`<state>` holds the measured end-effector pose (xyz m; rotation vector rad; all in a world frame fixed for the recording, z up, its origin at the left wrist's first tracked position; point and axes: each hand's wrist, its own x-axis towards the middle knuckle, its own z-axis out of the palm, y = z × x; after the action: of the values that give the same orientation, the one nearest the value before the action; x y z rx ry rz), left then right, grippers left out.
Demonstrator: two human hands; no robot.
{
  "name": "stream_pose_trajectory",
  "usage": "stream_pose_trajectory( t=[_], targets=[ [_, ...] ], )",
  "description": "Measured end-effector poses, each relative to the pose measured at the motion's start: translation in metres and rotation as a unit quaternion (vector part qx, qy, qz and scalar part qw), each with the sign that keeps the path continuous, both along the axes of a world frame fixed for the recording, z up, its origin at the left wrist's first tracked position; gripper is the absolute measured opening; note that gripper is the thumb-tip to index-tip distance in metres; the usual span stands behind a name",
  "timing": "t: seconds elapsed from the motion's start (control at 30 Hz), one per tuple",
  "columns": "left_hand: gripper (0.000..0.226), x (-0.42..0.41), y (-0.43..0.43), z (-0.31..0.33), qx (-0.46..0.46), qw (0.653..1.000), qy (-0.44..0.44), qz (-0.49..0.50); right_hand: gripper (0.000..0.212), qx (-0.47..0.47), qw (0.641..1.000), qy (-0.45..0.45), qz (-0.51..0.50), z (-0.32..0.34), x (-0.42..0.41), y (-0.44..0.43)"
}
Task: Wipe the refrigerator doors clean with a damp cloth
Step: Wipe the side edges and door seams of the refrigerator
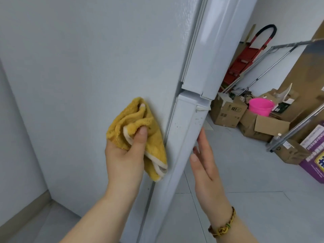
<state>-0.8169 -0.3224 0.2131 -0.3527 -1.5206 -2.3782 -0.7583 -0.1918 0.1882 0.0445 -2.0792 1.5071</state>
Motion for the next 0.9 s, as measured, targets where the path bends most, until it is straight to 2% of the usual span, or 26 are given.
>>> stream_pose_trajectory(
  t=[0.07,0.13,0.27,0.37,0.47,0.53,0.63,0.77,0.9],
  targets=[
    [0.034,0.001,0.011,0.005,-0.009,0.998,0.051,-0.032,0.055,-0.001,1.0,0.017,0.008,-0.007,-0.005,-0.002],
    [0.033,0.002,0.023,0.015,-0.029,0.992,0.101,-0.073,0.054,-0.021,1.0,0.017,0.01,-0.008,-0.006,-0.001],
    [0.037,0.002,0.03,0.021,-0.099,0.965,0.215,-0.114,0.058,-0.045,0.999,0.015,0.005,-0.007,-0.001,-0.001],
    [0.043,-0.006,0.034,0.002,-0.163,0.936,0.297,-0.089,0.065,-0.048,0.999,0.018,0.007,-0.008,-0.004,-0.004],
    [0.03,-0.013,0.034,-0.029,-0.26,0.891,0.371,-0.011,0.075,-0.082,0.996,0.028,0.038,-0.011,-0.007,-0.004],
    [0.026,-0.013,0.031,-0.04,-0.288,0.876,0.387,0.01,0.084,-0.104,0.992,0.03,0.057,-0.009,-0.004,-0.004],
    [0.03,-0.013,0.029,-0.017,-0.283,0.876,0.388,0.032,0.098,-0.135,0.988,0.035,0.073,-0.002,0.0,-0.003],
    [0.03,-0.017,0.037,0.028,-0.276,0.861,0.417,0.089,0.092,-0.151,0.984,0.029,0.09,0.004,0.003,-0.002],
    [0.034,-0.012,0.038,-0.024,-0.334,0.824,0.441,0.122,0.091,-0.16,0.981,0.039,0.107,0.002,0.004,0.003]
  ],
)
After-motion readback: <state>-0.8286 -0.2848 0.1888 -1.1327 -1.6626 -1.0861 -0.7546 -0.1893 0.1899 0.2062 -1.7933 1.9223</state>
